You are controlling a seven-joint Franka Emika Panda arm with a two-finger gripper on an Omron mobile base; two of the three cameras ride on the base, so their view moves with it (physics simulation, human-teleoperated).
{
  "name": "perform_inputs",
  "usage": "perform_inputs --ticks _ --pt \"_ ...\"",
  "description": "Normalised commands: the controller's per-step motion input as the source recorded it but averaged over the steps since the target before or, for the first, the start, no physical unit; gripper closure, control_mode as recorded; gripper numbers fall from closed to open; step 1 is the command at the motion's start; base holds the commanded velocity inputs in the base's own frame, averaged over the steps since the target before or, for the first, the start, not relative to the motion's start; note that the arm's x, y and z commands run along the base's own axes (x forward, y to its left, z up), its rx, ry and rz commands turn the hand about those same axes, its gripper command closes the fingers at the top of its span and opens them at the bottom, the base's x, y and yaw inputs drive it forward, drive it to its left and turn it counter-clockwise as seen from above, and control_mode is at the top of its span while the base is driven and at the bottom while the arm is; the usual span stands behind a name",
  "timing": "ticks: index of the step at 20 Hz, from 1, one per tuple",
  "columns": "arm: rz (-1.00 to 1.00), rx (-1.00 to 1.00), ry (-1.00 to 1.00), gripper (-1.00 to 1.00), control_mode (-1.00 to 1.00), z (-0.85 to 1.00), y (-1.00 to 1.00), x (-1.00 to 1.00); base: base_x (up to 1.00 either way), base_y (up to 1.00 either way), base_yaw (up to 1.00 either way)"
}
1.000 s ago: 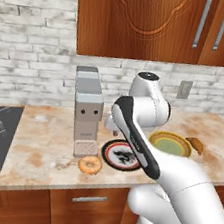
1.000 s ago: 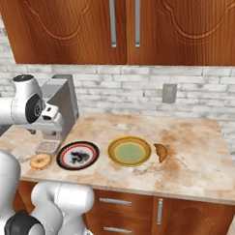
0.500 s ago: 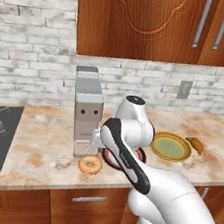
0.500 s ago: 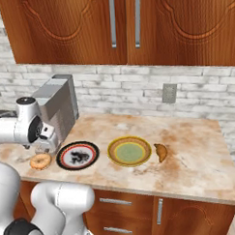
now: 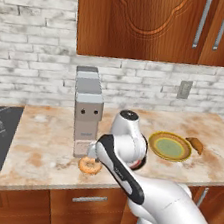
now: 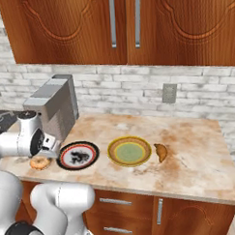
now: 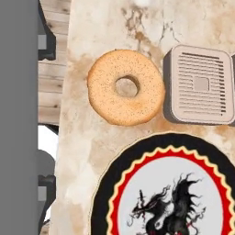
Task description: Place the pastries on the plates.
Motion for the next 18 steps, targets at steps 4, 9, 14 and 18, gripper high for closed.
perform_inputs --ticks 4,9,14,18 --pt "0.0 -0.02 -0.01 -1.0 -1.0 -0.37 0.0 0.46 0.0 0.0 0.0" --pt "0.0 0.0 -0.01 -1.0 -1.0 -0.33 0.03 0.43 0.0 0.0 0.0" --pt "0.0 0.0 0.0 -1.0 -1.0 -0.16 0.24 0.05 0.0 0.0 0.0" --pt "0.0 0.0 -0.04 -1.0 -1.0 -0.06 0.02 0.05 0.0 0.0 0.0"
